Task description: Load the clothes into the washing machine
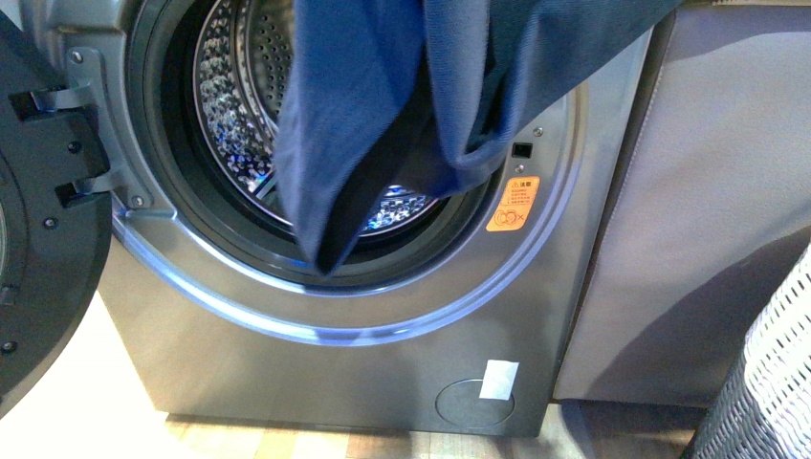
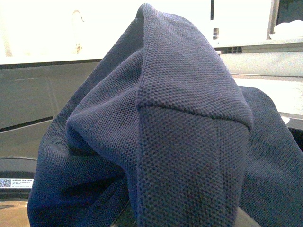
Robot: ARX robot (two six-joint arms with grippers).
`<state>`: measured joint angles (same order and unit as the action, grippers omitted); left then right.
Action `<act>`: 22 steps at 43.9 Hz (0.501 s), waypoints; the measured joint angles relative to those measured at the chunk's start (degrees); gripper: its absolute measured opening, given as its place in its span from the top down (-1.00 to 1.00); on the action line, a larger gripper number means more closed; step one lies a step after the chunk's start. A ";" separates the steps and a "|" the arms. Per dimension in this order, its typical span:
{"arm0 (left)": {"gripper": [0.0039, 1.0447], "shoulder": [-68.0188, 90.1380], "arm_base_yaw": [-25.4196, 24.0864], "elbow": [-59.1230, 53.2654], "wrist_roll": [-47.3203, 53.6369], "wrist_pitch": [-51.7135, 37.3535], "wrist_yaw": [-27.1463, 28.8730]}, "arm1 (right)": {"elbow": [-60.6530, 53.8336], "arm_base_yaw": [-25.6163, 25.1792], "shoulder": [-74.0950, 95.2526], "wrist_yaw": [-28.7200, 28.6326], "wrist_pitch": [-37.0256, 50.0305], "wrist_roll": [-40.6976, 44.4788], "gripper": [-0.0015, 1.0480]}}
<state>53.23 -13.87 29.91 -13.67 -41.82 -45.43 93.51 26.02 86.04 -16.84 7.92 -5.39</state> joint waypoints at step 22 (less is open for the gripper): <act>-0.88 12.41 18.18 19.41 -1.77 3.41 -4.07 | 0.02 0.00 0.00 0.00 0.00 0.00 0.77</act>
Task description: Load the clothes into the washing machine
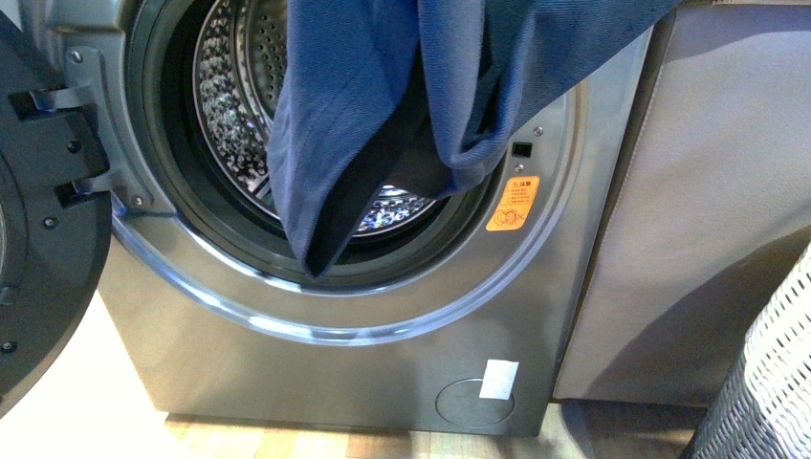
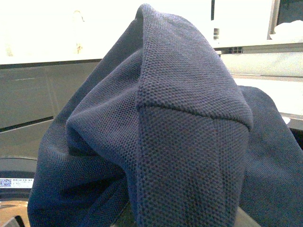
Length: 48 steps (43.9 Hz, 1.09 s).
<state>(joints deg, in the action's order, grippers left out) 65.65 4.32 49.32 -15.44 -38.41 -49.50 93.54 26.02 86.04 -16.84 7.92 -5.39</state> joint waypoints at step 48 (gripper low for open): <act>-0.88 21.00 16.98 16.39 -4.52 -4.70 24.92 | 0.00 0.00 0.00 0.20 0.00 0.00 0.77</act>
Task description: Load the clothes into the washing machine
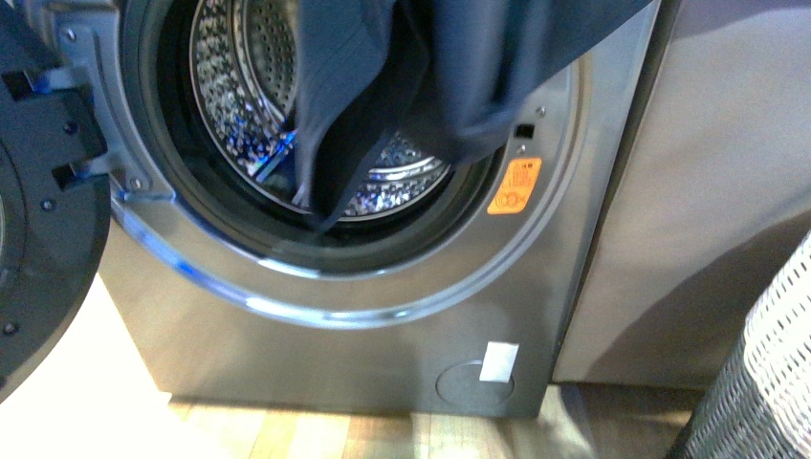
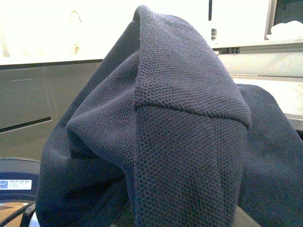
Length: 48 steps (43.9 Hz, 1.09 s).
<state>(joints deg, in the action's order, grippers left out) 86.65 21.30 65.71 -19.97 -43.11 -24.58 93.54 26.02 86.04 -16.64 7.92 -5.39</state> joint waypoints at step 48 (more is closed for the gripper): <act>-0.54 12.13 8.85 6.75 -6.25 -20.37 9.99 | 0.00 -0.11 -0.13 0.37 0.02 0.07 0.77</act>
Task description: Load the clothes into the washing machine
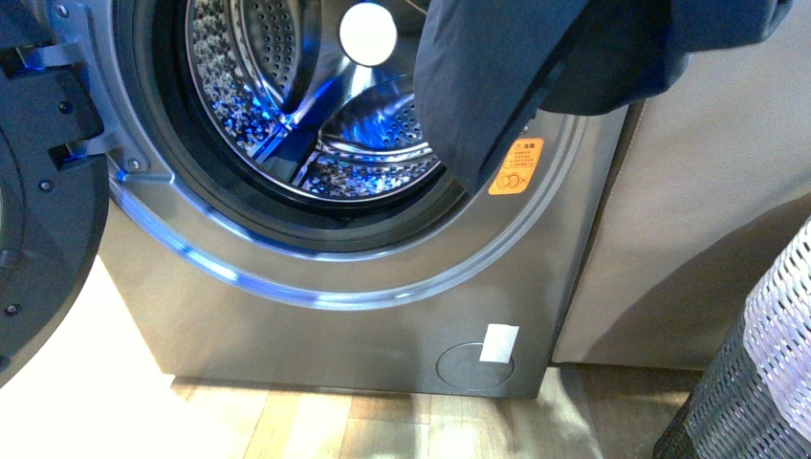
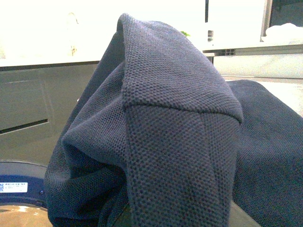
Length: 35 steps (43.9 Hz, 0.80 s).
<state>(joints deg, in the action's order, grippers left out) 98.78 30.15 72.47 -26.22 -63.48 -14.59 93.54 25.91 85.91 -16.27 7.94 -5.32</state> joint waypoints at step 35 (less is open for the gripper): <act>0.85 -3.02 -2.69 -5.31 3.74 -0.90 4.92 | 0.00 0.00 0.00 -0.37 0.00 0.00 0.77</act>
<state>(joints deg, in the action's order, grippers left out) 95.77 27.46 67.16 -22.48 -64.38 -9.67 93.54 25.91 85.91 -16.64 7.94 -5.32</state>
